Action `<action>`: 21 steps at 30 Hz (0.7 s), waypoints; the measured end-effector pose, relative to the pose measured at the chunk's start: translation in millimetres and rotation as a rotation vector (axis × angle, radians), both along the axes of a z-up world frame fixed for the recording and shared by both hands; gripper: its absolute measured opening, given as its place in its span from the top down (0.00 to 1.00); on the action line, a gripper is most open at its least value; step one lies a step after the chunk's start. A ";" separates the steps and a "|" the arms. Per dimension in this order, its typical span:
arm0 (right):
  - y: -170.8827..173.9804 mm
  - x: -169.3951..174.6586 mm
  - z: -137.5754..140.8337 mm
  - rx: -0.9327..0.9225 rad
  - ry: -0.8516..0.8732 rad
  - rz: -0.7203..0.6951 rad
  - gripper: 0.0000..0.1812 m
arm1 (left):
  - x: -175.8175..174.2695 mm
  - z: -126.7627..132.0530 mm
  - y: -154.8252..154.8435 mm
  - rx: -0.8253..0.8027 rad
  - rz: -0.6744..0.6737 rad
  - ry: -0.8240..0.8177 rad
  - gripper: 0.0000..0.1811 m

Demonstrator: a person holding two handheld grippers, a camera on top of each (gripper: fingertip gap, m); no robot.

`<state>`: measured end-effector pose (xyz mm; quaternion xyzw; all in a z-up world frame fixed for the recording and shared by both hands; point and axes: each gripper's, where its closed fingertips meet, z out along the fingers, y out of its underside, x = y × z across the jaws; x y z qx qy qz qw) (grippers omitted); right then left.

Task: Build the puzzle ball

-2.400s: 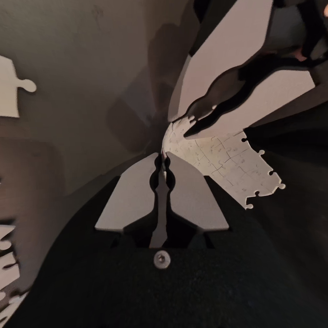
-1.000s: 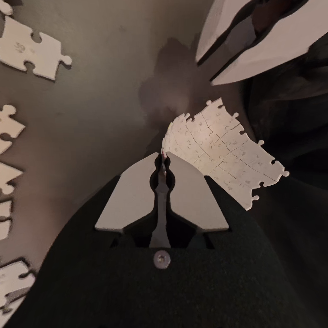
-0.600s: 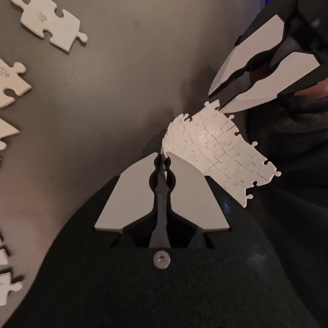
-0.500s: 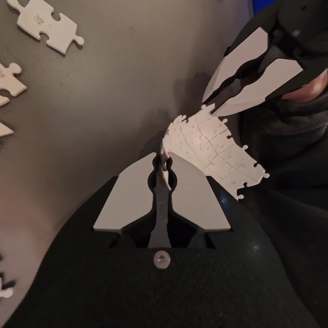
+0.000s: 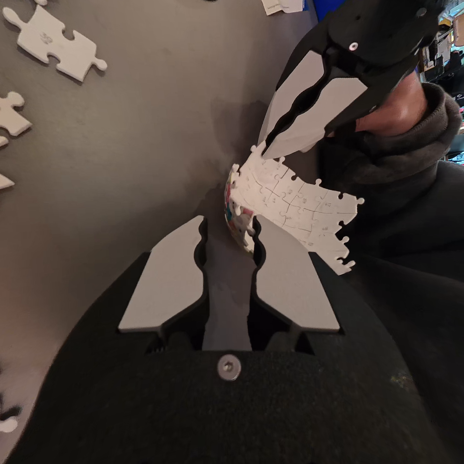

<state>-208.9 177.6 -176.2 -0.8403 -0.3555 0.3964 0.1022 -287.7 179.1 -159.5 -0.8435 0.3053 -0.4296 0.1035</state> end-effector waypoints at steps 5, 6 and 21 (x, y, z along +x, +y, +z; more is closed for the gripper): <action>-1.1 -2.8 -0.6 -0.171 -0.066 -0.065 0.99 | 1.7 1.8 1.7 0.009 -0.014 -0.031 0.81; -1.3 -4.6 -0.2 -0.192 -0.070 -0.067 0.99 | 1.8 1.8 1.9 0.005 -0.014 -0.036 0.81; 2.2 -48.9 9.9 -0.263 0.006 0.135 0.94 | -45.3 -16.6 -11.5 -0.110 0.050 0.065 0.98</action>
